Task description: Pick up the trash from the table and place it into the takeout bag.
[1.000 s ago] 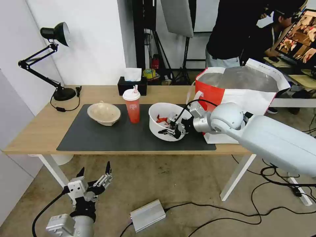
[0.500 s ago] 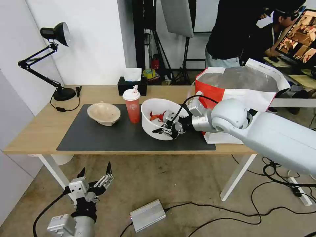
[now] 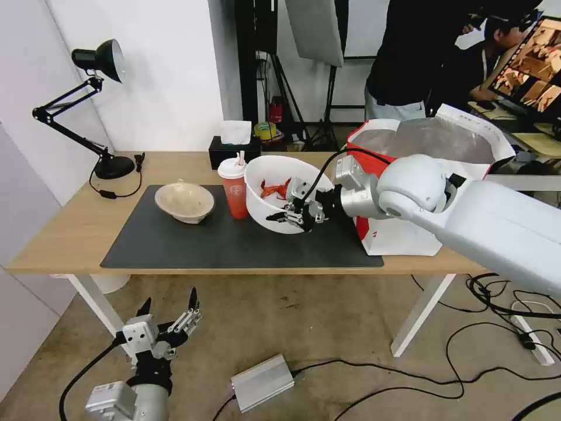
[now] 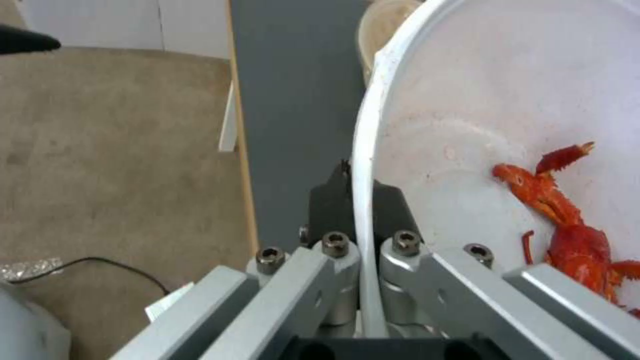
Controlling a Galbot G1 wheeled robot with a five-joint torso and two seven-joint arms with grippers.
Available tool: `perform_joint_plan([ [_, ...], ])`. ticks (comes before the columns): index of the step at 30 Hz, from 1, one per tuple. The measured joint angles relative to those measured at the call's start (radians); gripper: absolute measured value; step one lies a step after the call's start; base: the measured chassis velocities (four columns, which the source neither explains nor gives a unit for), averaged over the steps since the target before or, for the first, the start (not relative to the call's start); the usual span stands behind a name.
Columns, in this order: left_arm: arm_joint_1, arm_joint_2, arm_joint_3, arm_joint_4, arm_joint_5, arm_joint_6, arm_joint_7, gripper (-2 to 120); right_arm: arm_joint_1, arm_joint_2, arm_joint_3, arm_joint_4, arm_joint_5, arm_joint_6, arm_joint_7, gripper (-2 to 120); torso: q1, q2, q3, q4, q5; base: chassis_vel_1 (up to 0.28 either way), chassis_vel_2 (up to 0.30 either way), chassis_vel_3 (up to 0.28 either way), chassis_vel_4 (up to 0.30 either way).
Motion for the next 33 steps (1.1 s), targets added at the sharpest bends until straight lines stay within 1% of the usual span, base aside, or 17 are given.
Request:
perform_joint_plan([
  [17,-0.010,0.000,0.010,0.013,0.000,-0.002,-0.003,100,0.081,-0.029,-0.003,-0.017,0.028,-0.001,-0.015,0,0.000,0.000,0.000,-0.0001,0.0000,0.000,0.000,0.000,0.000],
  [22,-0.009,0.000,0.012,0.013,0.000,-0.002,-0.007,100,0.119,-0.027,-0.003,-0.041,0.063,-0.004,-0.015,0,0.000,0.000,0.000,0.0000,0.0000,0.000,0.000,0.000,0.000],
  [33,-0.006,0.000,0.015,0.012,0.001,-0.002,-0.007,100,0.156,-0.031,-0.013,-0.064,0.081,-0.005,-0.017,0,0.000,0.000,0.000,0.0000,0.0000,0.000,0.000,0.000,0.000],
])
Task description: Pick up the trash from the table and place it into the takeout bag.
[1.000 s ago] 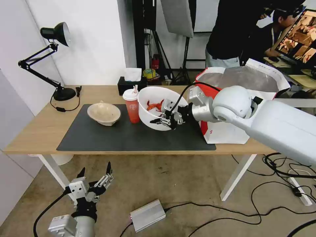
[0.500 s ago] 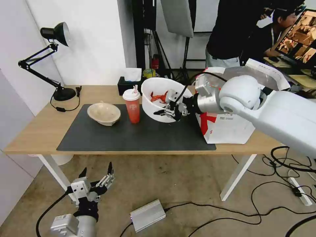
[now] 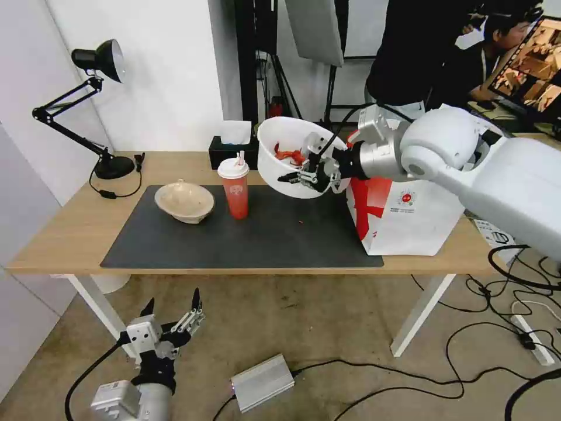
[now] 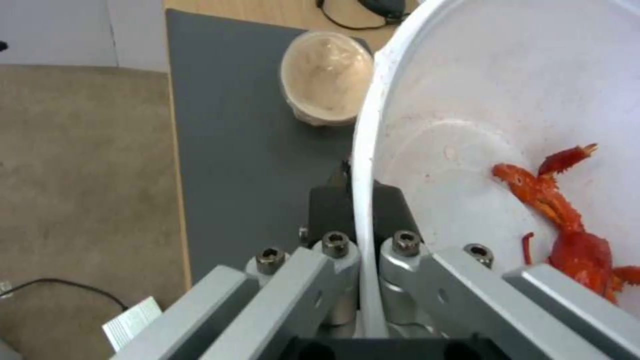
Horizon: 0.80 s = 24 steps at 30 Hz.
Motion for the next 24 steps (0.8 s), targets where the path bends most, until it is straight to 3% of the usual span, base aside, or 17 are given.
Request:
perform_joint_plan([
  [24,0.006,-0.001,0.020,-0.003,0.016,-0.005,-0.003,100,0.106,0.010,0.013,-0.112,0.040,0.000,-0.025,0,0.000,0.000,0.000,0.0000,0.0000,0.000,0.000,0.000,0.000],
])
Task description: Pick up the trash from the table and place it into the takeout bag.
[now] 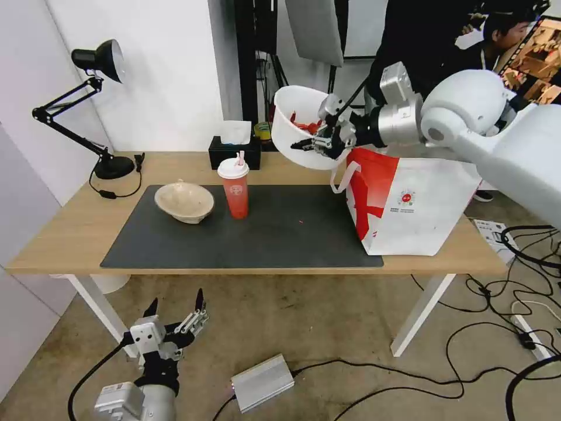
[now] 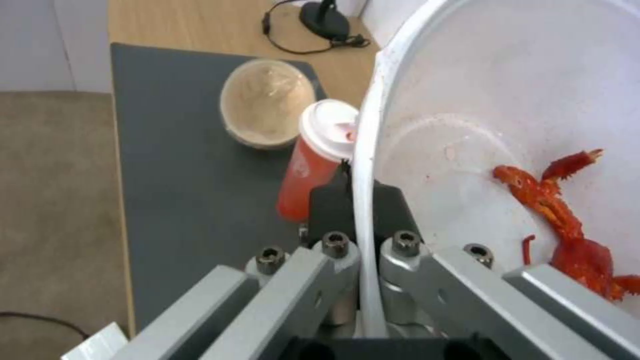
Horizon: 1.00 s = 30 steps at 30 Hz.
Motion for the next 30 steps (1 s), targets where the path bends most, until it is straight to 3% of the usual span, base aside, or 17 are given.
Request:
perform_joint_plan([
  [12,-0.009,0.000,0.007,0.003,-0.004,0.000,-0.001,100,0.037,0.013,-0.004,-0.077,0.007,0.000,-0.013,0,0.000,0.000,0.000,0.0000,-0.0001,0.000,0.000,0.000,0.000],
  [30,-0.009,0.001,0.019,0.010,-0.015,-0.006,-0.002,100,0.035,-0.080,0.010,-0.130,-0.026,0.018,-0.055,0,0.000,0.000,0.000,-0.0001,0.0001,0.000,0.000,0.000,0.000],
])
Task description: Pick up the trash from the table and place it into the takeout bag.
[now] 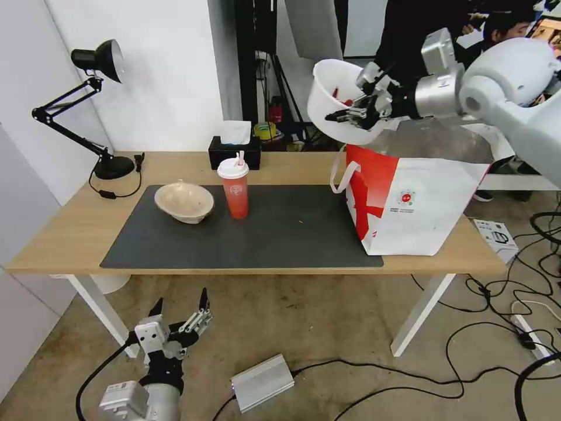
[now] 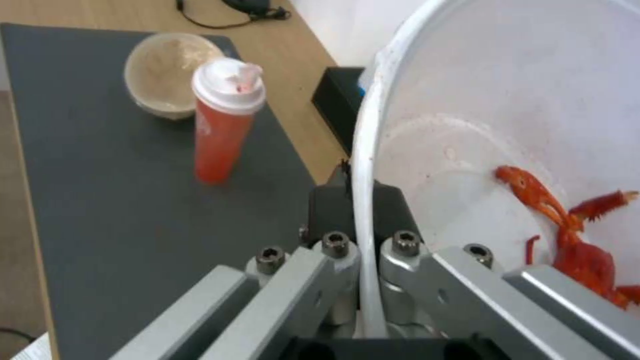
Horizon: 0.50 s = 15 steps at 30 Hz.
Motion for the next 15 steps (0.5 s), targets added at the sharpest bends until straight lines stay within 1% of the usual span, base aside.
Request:
perform_joint_plan([
  [7,0.005,0.003,-0.001,-0.001,0.001,0.001,0.001,100,-0.018,-0.027,0.023,-0.014,0.000,0.001,-0.006,0,0.000,0.000,0.000,0.0000,-0.0001,0.000,0.000,0.000,0.000],
  [15,0.011,0.001,0.005,-0.003,0.009,0.001,0.001,100,-0.094,-0.079,0.085,-0.013,-0.003,0.002,-0.007,0,0.000,0.000,0.000,0.0000,0.0000,0.000,0.000,0.000,0.000],
])
